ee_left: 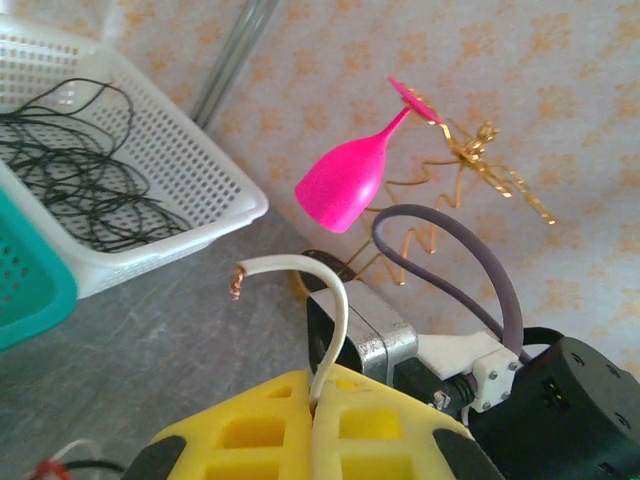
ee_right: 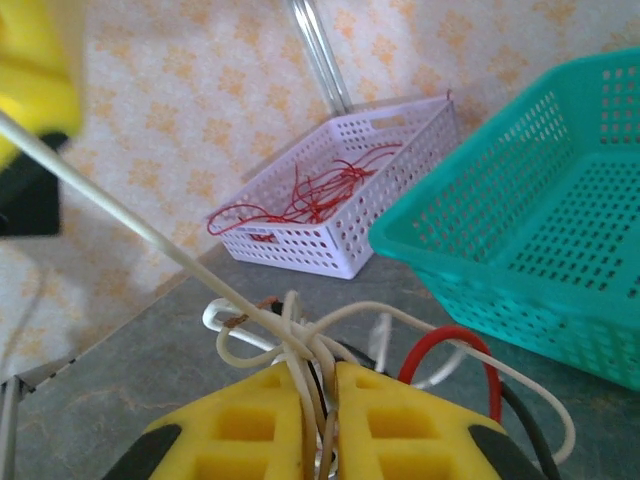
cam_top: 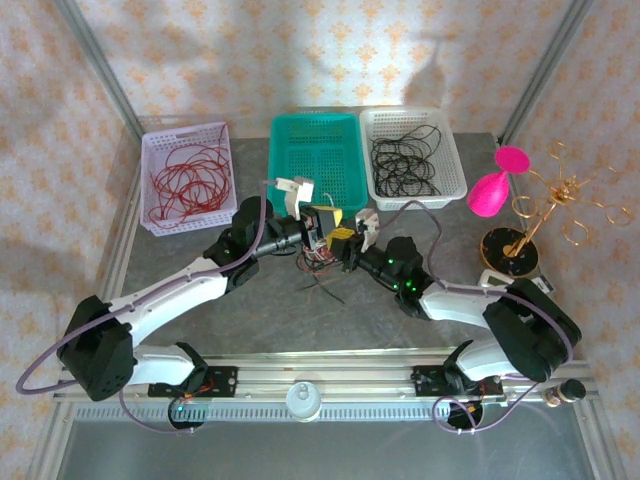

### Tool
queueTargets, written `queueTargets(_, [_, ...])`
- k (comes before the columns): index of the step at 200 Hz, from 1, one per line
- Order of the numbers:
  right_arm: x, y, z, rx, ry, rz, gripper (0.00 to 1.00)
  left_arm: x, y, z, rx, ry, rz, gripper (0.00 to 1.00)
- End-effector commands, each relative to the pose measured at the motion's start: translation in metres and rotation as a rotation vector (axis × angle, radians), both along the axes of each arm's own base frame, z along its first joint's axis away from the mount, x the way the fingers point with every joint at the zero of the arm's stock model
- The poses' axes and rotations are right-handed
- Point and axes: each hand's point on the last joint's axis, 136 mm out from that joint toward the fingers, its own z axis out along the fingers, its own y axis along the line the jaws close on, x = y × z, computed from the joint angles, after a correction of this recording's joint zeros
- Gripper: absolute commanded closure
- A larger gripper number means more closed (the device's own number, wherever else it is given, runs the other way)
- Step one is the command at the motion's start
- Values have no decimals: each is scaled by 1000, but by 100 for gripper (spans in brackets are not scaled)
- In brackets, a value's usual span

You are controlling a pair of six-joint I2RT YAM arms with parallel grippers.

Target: Untangle the cables

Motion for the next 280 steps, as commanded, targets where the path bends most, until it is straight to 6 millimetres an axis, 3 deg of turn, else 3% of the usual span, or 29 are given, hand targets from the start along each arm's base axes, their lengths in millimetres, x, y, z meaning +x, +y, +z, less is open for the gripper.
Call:
queueTargets(1, [0, -25, -85, -176, 220, -117, 80, -17, 8, 106, -141, -243, 5, 100])
queueTargets(22, [-1, -32, -101, -216, 254, -146, 65, -14, 14, 113, -131, -258, 42, 100])
queueTargets(73, [-5, -49, -95, -243, 255, -206, 62, -13, 18, 117, -119, -265, 64, 100])
queueTargets(96, [-18, -49, -63, -214, 213, -154, 54, -9, 20, 108, -87, -251, 89, 100])
queueTargets(114, [-30, -49, -27, -188, 156, -103, 46, -5, 21, 99, -68, -245, 108, 100])
queueTargets(146, [-55, -37, 24, -168, 56, 52, 35, 0, 16, 84, -52, -221, 103, 100])
queueTargets(182, [-46, -26, 94, 54, -58, 55, 31, 0, 15, 80, -82, -195, 102, 100])
queueTargets(204, [-33, -17, 121, 201, -75, 46, 32, 0, 15, 81, -99, -182, 113, 100])
queueTargets(226, [-19, -4, 129, 242, -62, 37, 33, 0, 13, 79, -100, -174, 111, 100])
queueTargets(248, [0, 3, 113, 240, -6, -22, 35, 0, 10, 80, -101, -167, 114, 100])
queueTargets(280, [24, -12, 93, 338, 98, -188, 34, 3, 9, 78, -105, -156, 125, 100])
